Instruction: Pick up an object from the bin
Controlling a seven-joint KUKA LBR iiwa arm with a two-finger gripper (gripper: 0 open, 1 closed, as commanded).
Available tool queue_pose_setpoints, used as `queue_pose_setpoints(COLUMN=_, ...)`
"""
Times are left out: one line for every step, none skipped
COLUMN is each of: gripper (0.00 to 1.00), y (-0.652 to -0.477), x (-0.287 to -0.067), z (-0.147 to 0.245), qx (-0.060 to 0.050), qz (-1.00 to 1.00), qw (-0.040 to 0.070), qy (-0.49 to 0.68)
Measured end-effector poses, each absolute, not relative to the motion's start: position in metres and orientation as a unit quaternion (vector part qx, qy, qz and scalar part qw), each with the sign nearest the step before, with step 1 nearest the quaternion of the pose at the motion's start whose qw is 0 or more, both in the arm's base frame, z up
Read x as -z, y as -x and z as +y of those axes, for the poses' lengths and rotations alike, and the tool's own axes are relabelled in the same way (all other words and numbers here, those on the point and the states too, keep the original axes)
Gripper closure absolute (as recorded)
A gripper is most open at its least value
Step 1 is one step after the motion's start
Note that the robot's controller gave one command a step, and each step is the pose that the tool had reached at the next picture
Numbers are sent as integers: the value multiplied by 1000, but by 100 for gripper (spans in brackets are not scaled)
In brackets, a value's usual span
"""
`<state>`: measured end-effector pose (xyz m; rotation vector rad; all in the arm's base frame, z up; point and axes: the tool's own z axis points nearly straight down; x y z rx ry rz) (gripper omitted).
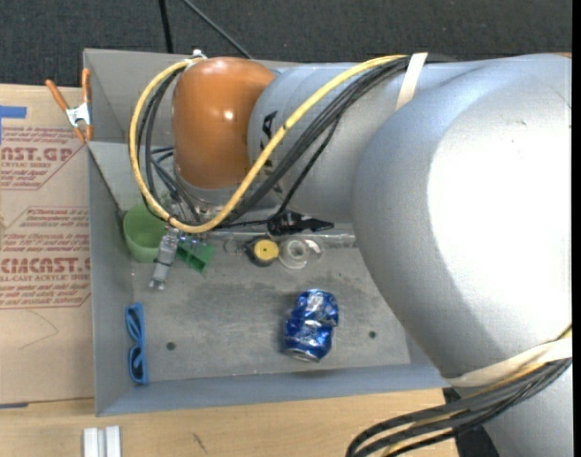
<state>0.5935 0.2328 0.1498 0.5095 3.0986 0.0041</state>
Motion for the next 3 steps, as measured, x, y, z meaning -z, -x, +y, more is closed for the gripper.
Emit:
queue_pose_setpoints(gripper=0, y=-584, x=-126, z=243, qx=0, qz=956, qw=0, qy=-294)
queue_pose_setpoints(gripper=0, y=-587, x=-71, z=236, qx=-2, qz=923, qw=1, qy=-385)
queue_pose_setpoints(gripper=0, y=-583, x=-70, z=248, qx=0, qz=983, qw=1, qy=-185)
